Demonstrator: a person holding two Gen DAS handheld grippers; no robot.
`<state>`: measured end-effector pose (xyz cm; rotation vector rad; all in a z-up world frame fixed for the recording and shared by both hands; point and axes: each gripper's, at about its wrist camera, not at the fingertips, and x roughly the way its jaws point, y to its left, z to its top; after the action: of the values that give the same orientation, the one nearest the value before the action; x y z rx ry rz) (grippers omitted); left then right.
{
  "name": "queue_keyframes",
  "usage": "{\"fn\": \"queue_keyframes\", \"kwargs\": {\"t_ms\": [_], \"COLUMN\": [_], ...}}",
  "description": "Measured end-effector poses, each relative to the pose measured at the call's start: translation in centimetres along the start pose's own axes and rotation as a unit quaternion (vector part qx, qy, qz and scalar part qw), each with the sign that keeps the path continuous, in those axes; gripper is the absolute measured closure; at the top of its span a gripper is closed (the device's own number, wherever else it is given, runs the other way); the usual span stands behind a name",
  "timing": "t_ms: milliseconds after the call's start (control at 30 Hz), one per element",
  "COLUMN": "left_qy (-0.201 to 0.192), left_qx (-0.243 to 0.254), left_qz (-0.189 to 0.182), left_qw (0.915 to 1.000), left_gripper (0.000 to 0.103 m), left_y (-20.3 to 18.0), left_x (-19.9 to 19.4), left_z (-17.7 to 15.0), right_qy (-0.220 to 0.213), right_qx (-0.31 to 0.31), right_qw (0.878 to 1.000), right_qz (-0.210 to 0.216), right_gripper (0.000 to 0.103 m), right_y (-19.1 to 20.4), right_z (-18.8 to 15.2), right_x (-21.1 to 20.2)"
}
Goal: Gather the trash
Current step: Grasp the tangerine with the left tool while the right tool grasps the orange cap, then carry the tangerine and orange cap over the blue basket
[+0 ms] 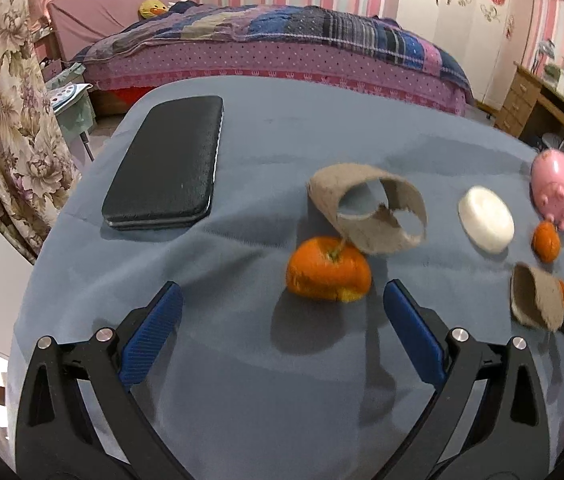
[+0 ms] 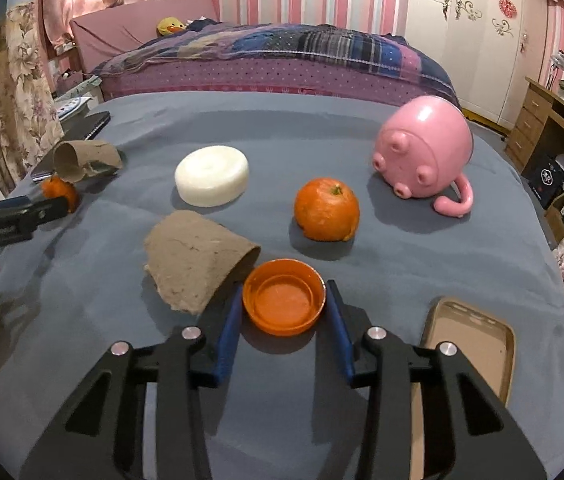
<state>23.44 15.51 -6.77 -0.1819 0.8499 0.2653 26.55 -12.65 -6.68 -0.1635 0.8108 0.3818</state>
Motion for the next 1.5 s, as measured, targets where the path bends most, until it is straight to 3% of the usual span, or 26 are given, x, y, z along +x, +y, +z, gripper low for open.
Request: {"fn": "queue_keyframes", "kwargs": {"t_ms": [100,233,267,333,600,967,1233,1500], "left_qy": [-0.012,-0.002,-0.006,-0.008,-0.004,-0.07,-0.084,-0.091], "left_qx": [-0.012,0.001,0.006,0.017,0.043,0.065,0.077,0.067], "left_qz": [-0.014,-0.033,-0.038,-0.047,-0.038,-0.074,-0.07,-0.091], "left_qw": [0.9998,0.9994,0.9993,0.9987,0.9983,0.9926,0.991,0.9894], "left_gripper": [0.012,0.041,0.053,0.064,0.068,0.068,0.068,0.068], "left_y": [0.3,-0.3,-0.5,-1.0,-3.0,-7.3,-10.2,-12.7], "left_x": [0.2,0.5,0.3,-0.2,-3.2,-11.0,-12.5,-13.3], "left_z": [0.4,0.2,0.2,0.1,0.0,0.2,0.2,0.3], "right_qy": [-0.007,-0.015,-0.017,-0.021,-0.047,-0.083,-0.103,-0.133], "right_qx": [0.0,0.002,0.006,0.009,0.023,0.041,0.033,0.065], "right_qw": [1.0,1.0,1.0,1.0,0.998,0.995,0.992,0.985], "right_qz": [-0.007,-0.018,-0.019,-0.02,-0.025,-0.035,-0.064,-0.089], "right_gripper": [0.063,0.063,0.063,0.063,0.063,0.063,0.063,0.063], "right_y": [0.0,-0.2,-0.4,-0.7,-1.8,-2.8,-3.6,-8.1], "right_z": [0.1,0.2,0.3,0.4,1.1,0.6,0.1,-0.7], "right_x": [-0.4,-1.1,-1.2,-1.4,-2.9,-5.9,-9.0,-14.0]}}
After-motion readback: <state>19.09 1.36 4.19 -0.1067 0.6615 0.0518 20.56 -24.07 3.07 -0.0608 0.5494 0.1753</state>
